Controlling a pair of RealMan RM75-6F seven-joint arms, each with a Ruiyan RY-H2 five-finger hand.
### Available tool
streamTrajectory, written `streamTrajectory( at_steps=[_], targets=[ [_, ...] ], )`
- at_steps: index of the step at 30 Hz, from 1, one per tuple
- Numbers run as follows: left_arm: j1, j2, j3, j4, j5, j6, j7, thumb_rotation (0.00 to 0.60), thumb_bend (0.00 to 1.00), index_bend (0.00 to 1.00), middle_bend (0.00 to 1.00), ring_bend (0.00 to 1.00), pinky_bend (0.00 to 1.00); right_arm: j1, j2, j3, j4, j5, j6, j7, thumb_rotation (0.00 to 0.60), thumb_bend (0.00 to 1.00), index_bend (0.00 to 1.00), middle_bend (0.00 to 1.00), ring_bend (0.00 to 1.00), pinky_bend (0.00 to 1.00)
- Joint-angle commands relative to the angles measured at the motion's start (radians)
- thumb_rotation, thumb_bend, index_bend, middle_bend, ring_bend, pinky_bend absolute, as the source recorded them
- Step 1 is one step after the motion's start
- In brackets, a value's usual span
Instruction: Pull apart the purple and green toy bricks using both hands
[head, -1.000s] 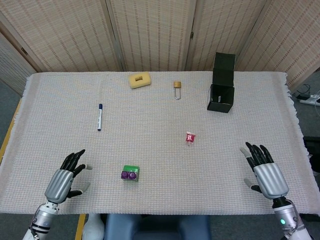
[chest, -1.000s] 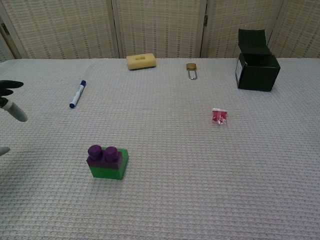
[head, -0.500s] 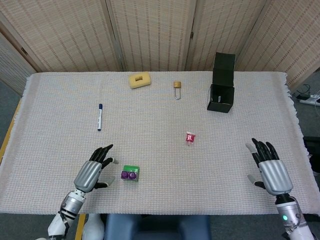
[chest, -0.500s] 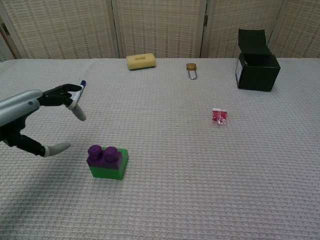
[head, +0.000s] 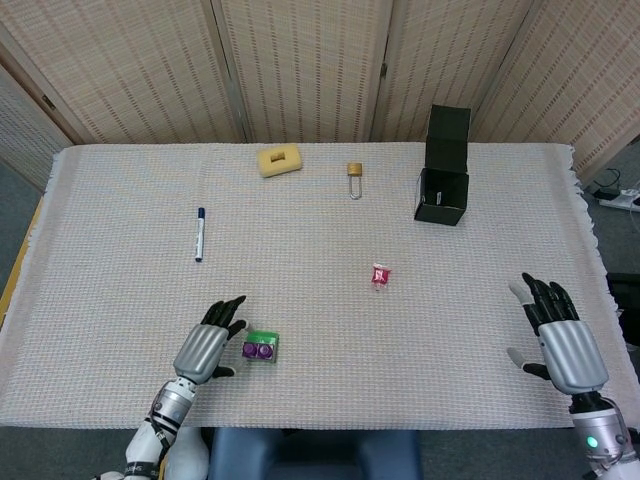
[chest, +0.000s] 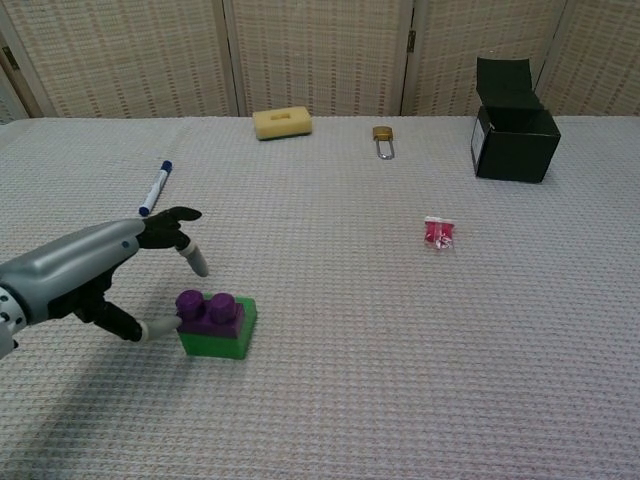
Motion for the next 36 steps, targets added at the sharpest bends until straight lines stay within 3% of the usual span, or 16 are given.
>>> streamTrajectory(
  at_steps=[1, 19, 30, 36],
  targets=[
    [-0.007, -0.010, -0.003, 0.010, -0.017, -0.009, 0.002, 0.600, 0.37, 0.37, 0.01, 0.00, 0.00, 0.000, 0.003, 0.001, 0.003, 0.003, -0.003, 0.007, 0.600, 0.27, 0.00, 0.00, 0.00, 0.00],
    [-0.031, -0.060, -0.002, 0.060, -0.056, -0.037, -0.046, 0.600, 0.38, 0.40, 0.01, 0.00, 0.00, -0.011, 0.018, 0.010, 0.006, 0.010, 0.013, 0.044, 0.600, 0.27, 0.00, 0.00, 0.00, 0.00],
    [-0.032, -0.064, 0.000, 0.070, -0.055, -0.027, -0.079, 0.600, 0.45, 0.54, 0.01, 0.00, 0.00, -0.013, 0.016, 0.012, 0.007, 0.011, 0.014, 0.041, 0.600, 0.27, 0.00, 0.00, 0.00, 0.00],
    [-0.008, -0.073, -0.013, 0.094, -0.016, 0.044, -0.147, 0.600, 0.56, 0.66, 0.07, 0.00, 0.00, -0.011, 0.022, 0.016, 0.010, 0.021, 0.005, 0.061, 0.600, 0.27, 0.00, 0.00, 0.00, 0.00]
  ],
)
